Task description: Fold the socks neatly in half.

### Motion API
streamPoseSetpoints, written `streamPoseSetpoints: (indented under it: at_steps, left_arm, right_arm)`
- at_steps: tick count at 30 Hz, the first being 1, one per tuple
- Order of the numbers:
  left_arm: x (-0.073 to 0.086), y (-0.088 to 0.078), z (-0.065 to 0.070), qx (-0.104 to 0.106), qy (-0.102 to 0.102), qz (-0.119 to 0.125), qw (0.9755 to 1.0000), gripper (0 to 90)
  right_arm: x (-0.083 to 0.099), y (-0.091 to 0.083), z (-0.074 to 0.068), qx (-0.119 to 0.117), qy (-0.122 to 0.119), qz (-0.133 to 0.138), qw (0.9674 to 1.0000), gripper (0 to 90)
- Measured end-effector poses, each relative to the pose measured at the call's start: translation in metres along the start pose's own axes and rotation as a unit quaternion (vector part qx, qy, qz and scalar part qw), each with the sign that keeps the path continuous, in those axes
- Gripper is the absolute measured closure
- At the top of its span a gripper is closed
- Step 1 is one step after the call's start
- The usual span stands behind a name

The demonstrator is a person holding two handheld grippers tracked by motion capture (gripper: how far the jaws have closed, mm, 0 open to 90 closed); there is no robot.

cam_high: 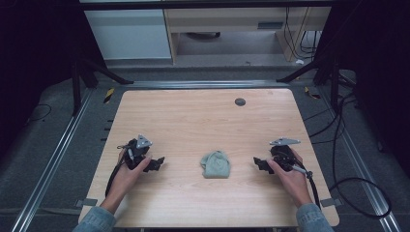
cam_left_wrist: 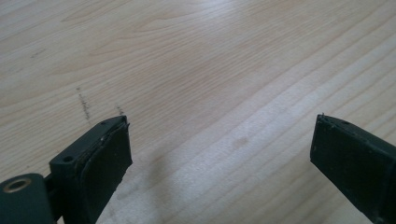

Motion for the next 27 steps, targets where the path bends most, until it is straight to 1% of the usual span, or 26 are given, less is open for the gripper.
streamPoseSetpoints:
  at_steps: [4,6,7,8,9,10,11,12,13,17,18,20,21,22,24,26,27]
  left_arm:
    - [0.000,0.004,-0.006,-0.007,-0.008,0.000,0.9999,4.3]
    - [0.001,0.007,-0.009,-0.012,-0.014,0.001,0.9998,4.3]
    - [0.001,0.007,-0.010,-0.013,-0.015,0.000,0.9998,4.3]
    - [0.001,0.008,-0.011,-0.014,-0.014,-0.001,0.9998,4.3]
    - [0.001,0.009,-0.012,-0.016,-0.014,-0.001,0.9998,4.3]
    - [0.002,0.010,-0.013,-0.017,-0.019,0.000,0.9997,4.2]
    - [0.002,0.011,-0.014,-0.017,-0.021,-0.001,0.9996,4.3]
    - [0.003,0.011,-0.015,-0.019,-0.025,-0.001,0.9995,4.2]
    - [0.003,0.012,-0.016,-0.019,-0.026,-0.001,0.9995,4.3]
    - [0.005,0.016,-0.019,-0.023,-0.032,-0.002,0.9992,4.2]
    - [0.006,0.017,-0.020,-0.024,-0.033,-0.005,0.9992,4.2]
    - [0.008,0.020,-0.021,-0.024,-0.037,-0.005,0.9990,3.8]
    - [0.008,0.021,-0.022,-0.021,-0.044,-0.004,0.9988,2.0]
    - [0.009,0.021,-0.023,-0.019,-0.049,-0.005,0.9986,1.4]
    - [0.010,0.023,-0.025,-0.014,-0.054,0.003,0.9984,0.0]
    - [0.010,0.023,-0.026,-0.015,-0.054,0.004,0.9984,0.0]
    - [0.010,0.024,-0.026,-0.016,-0.055,0.005,0.9983,0.0]
  right_arm:
    - [0.000,0.004,0.010,0.019,0.009,0.003,0.9998,10.3]
    - [0.000,0.006,0.016,0.026,0.022,0.008,0.9994,10.4]
    - [0.000,0.006,0.018,0.027,0.033,0.009,0.9991,10.5]
    - [0.000,0.007,0.021,0.032,0.032,0.011,0.9989,10.6]
    - [0.000,0.007,0.022,0.033,0.037,0.012,0.9987,10.6]
    - [0.000,0.008,0.025,0.036,0.038,0.016,0.9985,10.7]
    - [0.000,0.008,0.027,0.038,0.046,0.016,0.9981,10.7]
    - [0.000,0.009,0.029,0.041,0.046,0.018,0.9980,10.6]
    - [0.000,0.009,0.029,0.043,0.050,0.019,0.9976,10.7]
    - [0.000,0.012,0.035,0.056,0.053,0.026,0.9967,10.6]
    - [0.000,0.012,0.036,0.058,0.057,0.028,0.9963,10.5]
    - [0.000,0.014,0.036,0.065,0.056,0.033,0.9957,10.5]
    - [0.000,0.015,0.036,0.071,0.051,0.034,0.9956,10.4]
    - [0.000,0.015,0.035,0.073,0.053,0.034,0.9954,10.3]
    - [0.000,0.015,0.035,0.074,0.052,0.033,0.9954,10.2]
    - [0.000,0.017,0.033,0.084,0.039,0.026,0.9954,8.8]
    - [0.000,0.018,0.030,0.089,0.024,0.016,0.9957,6.7]
Point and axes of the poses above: each handheld gripper's, and its own axes: y roughly forward along the jaws, x roughly out of its underside, z roughly to its right, the point moved 3 cm from there along y, roughly forward along the jaws, and after that the axes turned 10 degrees about z, right-handed, at the moved point
